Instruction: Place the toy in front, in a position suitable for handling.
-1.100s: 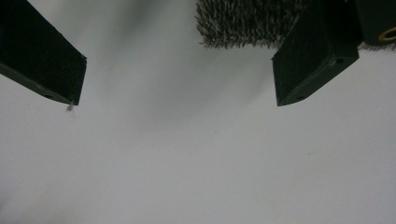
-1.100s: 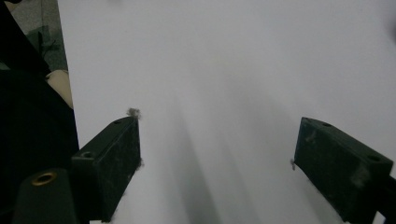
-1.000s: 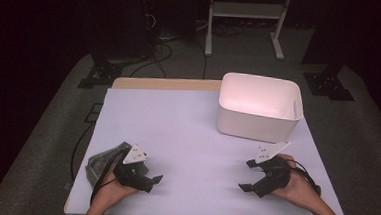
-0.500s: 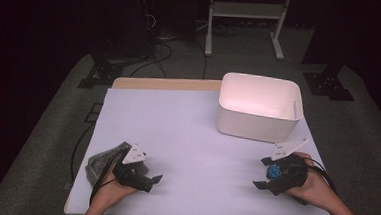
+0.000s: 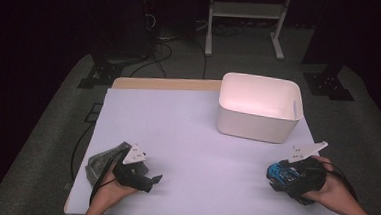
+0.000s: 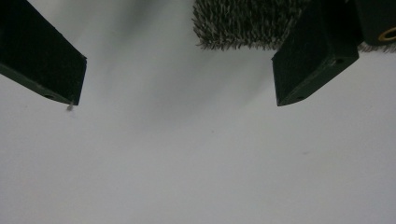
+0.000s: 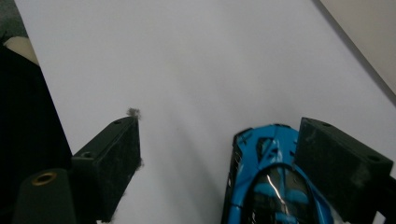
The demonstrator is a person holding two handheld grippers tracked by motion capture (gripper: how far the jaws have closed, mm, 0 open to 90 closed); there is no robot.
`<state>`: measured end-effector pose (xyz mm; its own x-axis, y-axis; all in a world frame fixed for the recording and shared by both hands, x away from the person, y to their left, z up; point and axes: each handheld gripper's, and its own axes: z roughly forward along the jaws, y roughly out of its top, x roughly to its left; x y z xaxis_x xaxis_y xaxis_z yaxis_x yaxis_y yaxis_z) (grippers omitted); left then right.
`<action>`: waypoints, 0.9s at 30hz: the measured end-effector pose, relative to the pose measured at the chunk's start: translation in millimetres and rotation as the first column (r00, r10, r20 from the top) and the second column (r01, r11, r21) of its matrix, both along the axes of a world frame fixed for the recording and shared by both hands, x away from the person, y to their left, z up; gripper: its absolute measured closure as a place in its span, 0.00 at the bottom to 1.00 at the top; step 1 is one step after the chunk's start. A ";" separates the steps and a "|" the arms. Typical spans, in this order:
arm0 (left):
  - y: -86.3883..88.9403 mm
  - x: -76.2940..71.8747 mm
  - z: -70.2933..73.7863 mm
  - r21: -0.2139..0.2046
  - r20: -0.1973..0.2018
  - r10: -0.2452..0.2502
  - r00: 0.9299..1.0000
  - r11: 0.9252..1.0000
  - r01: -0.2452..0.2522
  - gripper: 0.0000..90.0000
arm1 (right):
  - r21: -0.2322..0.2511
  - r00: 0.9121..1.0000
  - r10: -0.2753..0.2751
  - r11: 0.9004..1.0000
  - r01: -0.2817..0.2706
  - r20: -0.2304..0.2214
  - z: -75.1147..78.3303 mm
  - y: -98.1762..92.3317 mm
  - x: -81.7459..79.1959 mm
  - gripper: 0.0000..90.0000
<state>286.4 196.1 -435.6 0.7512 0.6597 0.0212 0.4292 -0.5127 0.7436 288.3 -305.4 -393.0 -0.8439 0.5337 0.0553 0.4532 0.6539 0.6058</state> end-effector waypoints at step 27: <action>-1.3 0.4 -0.4 0.007 -0.003 -0.004 1.000 1.000 0.004 0.03 | -0.073 0.991 -0.132 0.989 0.129 -0.036 -33.8 -43.9 1.3 0.15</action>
